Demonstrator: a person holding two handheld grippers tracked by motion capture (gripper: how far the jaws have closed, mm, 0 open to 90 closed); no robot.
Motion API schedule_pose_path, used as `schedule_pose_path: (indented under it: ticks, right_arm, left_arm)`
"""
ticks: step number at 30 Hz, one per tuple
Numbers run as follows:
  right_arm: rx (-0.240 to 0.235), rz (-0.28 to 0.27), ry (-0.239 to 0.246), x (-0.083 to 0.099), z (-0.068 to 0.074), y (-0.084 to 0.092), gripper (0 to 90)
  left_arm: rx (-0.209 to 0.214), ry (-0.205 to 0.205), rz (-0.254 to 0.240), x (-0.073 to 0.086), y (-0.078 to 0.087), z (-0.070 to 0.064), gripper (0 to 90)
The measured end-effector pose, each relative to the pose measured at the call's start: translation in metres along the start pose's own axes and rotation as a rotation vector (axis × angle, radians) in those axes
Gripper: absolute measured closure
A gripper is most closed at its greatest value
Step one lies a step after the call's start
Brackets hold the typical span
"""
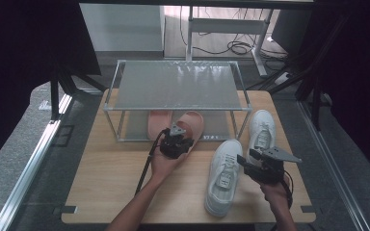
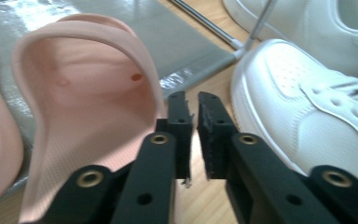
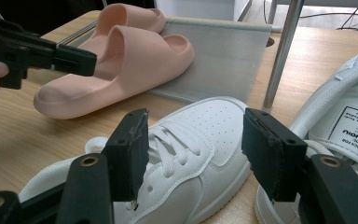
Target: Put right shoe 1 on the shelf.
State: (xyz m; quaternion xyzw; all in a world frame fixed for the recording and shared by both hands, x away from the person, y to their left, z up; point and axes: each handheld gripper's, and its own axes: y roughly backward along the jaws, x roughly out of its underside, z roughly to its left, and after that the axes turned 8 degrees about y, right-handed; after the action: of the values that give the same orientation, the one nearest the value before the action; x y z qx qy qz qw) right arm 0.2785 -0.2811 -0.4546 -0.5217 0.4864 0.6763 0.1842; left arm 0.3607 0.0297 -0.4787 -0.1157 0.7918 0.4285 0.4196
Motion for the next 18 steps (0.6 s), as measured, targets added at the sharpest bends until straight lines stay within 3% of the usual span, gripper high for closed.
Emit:
schedule_pose_path:
  ticks: [6,10,18]
  right_arm:
    - [-0.002,0.001,0.003,0.000,0.001,-0.001,41.7]
    - [0.000,0.001,0.000,0.000,0.000,0.000,41.7]
    - [0.001,-0.002,0.001,0.000,0.001,0.001,41.7]
  left_arm:
    - [0.019,-0.030,0.009,0.003,0.006,-0.007,87.6]
    - [0.029,-0.049,0.006,0.010,0.018,-0.009,87.6]
    - [0.029,-0.074,0.023,0.036,0.050,0.002,87.3]
